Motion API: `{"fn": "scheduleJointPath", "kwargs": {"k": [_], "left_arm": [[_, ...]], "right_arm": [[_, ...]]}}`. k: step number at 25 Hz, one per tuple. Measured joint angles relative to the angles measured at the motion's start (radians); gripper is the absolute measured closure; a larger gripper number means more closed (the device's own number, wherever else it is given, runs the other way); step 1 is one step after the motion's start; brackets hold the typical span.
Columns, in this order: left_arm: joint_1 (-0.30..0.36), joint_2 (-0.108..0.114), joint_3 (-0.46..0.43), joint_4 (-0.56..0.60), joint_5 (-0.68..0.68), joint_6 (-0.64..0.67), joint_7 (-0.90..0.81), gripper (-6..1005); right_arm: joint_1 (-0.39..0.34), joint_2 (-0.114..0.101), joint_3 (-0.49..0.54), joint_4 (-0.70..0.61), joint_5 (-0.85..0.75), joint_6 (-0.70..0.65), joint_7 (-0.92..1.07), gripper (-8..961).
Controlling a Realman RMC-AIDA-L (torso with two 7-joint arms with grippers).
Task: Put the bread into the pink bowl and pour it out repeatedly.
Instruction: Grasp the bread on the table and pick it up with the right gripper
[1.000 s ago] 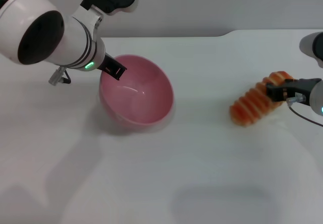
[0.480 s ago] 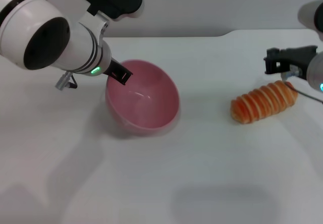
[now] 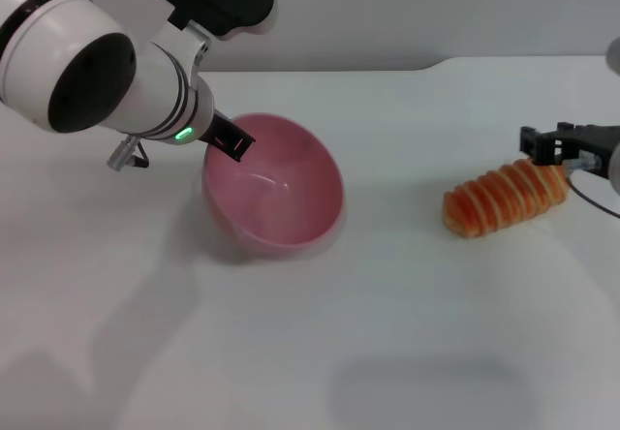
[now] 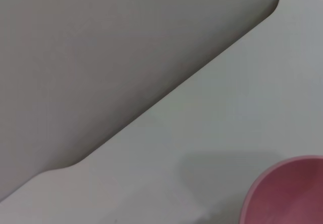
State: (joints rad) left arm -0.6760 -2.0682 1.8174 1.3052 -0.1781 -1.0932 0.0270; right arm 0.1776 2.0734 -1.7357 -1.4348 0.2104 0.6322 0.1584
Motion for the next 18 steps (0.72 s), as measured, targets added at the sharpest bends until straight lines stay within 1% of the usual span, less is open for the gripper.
{"fn": "scheduleJointPath", "kwargs": {"k": [3,6,14,18], "left_arm": [[-0.008,0.0,0.0,-0.01,-0.001,0.002,0.002,959],[-0.022,0.0,0.003,-0.031,-0.002,0.01,0.003,960],[-0.022,-0.001,0.004,-0.034,-0.002,0.017,0.004,961],[-0.022,-0.001,0.005,-0.037,-0.002,0.018,0.005,961]], "right_arm": [[0.008,-0.001,-0.011,0.021,-0.008,0.002,-0.003,443],[0.016,-0.002,-0.01,0.044,-0.008,-0.003,-0.004,395],[0.029,-0.001,-0.016,0.075,-0.003,0.004,-0.005,266],[0.047,-0.002,-0.043,0.085,-0.001,0.005,-0.052,270]]}}
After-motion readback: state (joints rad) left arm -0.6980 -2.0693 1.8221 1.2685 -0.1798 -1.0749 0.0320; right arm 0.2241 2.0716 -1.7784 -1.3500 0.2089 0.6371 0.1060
